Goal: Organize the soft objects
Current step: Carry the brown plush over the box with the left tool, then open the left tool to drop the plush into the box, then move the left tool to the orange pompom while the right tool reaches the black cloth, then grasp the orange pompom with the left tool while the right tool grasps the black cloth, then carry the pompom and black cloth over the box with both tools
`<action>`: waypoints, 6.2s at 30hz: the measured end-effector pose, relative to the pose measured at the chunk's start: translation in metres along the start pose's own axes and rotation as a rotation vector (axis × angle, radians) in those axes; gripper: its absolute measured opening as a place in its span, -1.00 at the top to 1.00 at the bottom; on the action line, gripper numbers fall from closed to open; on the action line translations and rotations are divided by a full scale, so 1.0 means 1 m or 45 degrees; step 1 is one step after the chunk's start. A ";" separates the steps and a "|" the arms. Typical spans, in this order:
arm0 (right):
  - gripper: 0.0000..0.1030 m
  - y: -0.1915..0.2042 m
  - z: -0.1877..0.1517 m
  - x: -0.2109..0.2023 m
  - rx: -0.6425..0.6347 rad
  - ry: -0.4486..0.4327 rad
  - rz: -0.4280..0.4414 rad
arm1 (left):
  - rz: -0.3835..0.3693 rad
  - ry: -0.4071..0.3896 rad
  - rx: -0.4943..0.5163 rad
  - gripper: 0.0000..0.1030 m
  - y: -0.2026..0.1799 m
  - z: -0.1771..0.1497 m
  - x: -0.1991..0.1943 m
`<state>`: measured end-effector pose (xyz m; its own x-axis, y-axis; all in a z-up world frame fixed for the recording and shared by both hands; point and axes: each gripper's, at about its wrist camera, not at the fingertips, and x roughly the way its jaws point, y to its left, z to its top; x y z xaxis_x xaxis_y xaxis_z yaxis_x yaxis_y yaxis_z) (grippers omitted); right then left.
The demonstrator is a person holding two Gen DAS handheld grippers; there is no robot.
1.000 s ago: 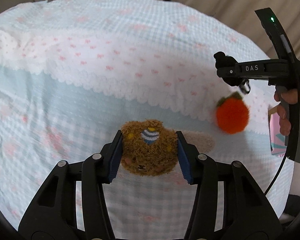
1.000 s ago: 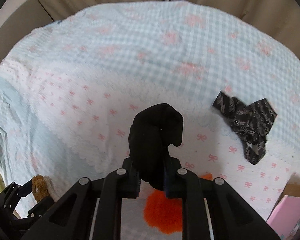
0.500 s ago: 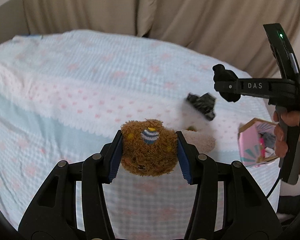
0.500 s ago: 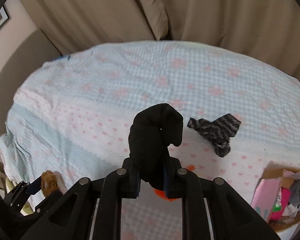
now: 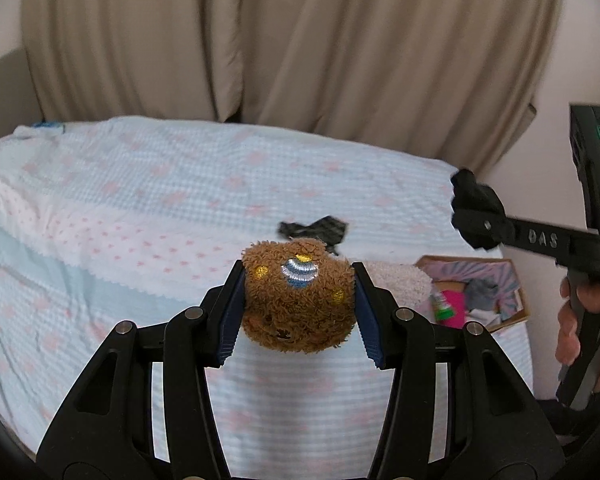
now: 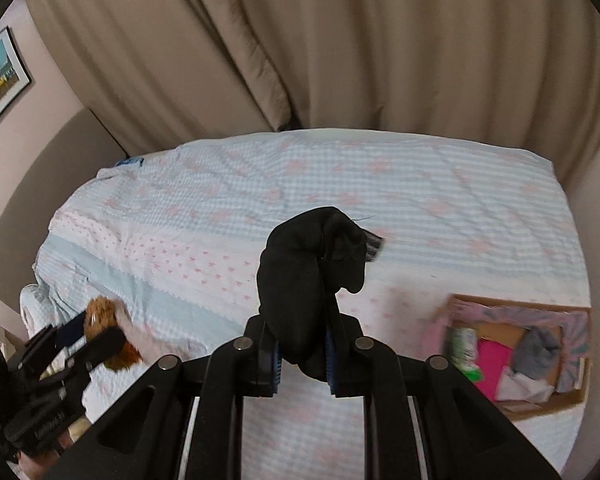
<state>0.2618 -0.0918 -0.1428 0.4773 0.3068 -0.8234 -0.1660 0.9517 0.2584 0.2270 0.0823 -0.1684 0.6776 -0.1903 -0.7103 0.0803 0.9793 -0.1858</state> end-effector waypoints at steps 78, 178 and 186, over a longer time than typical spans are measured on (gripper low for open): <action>-1.00 -0.293 -0.118 -0.083 0.254 -0.013 -0.212 | -0.045 0.302 0.176 -0.99 -0.322 -0.019 0.129; 0.41 -0.035 0.010 0.344 -0.144 0.084 -0.173 | -0.142 0.309 0.156 0.46 0.086 -0.093 0.324; 0.42 -0.023 0.017 0.285 -0.080 0.024 -0.139 | -0.136 0.249 0.094 0.46 0.090 -0.060 0.283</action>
<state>0.4168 -0.0260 -0.3751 0.4791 0.2006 -0.8545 -0.1680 0.9765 0.1350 0.3825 0.1129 -0.4266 0.5084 -0.2960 -0.8087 0.2023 0.9538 -0.2220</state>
